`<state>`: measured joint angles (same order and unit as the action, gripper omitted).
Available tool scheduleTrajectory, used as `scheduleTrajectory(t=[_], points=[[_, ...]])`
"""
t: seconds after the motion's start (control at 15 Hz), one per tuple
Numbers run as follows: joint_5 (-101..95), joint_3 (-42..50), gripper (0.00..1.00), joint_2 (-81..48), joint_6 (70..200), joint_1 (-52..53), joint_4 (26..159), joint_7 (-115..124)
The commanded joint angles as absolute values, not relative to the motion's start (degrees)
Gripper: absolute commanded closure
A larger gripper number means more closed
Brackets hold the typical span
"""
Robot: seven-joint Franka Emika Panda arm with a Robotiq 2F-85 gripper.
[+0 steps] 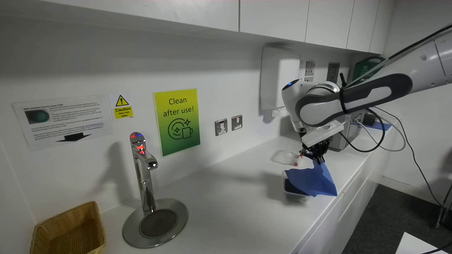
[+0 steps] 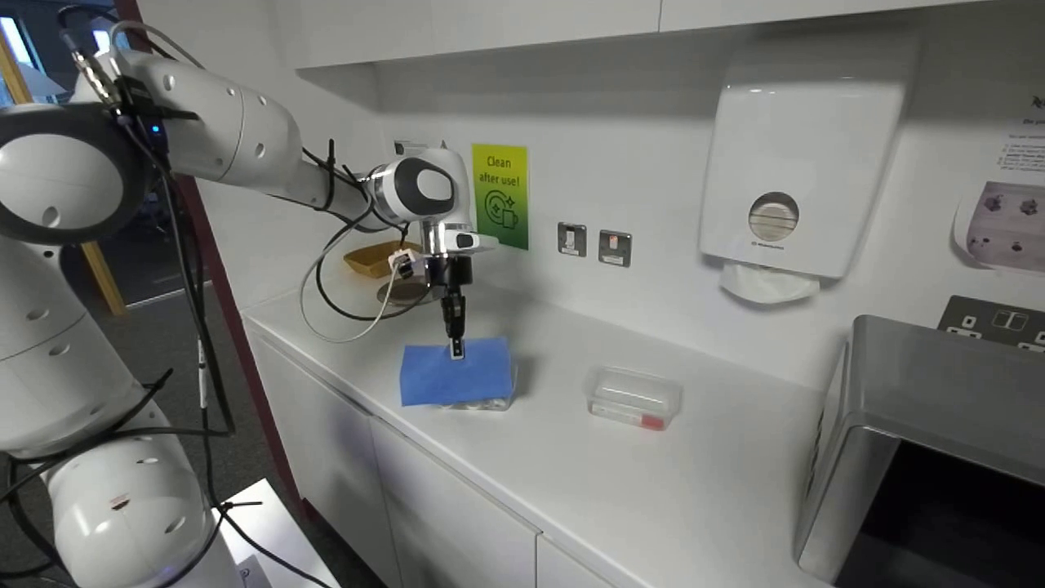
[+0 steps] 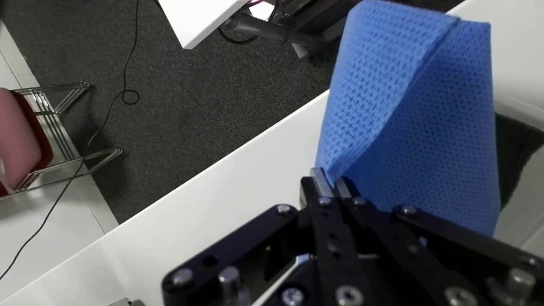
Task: Put the blue paper towel in the bowl
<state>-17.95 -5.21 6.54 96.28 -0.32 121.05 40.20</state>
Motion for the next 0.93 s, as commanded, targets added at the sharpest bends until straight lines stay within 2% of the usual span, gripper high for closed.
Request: scheduleTrajectory(t=[0.0,0.87], points=[[-20.84,-4.9,1.0,4.76,95.04,0.29,119.88,38.59],[-34.97,-6.88,1.0,0.57,97.44,4.78,118.99,36.26]])
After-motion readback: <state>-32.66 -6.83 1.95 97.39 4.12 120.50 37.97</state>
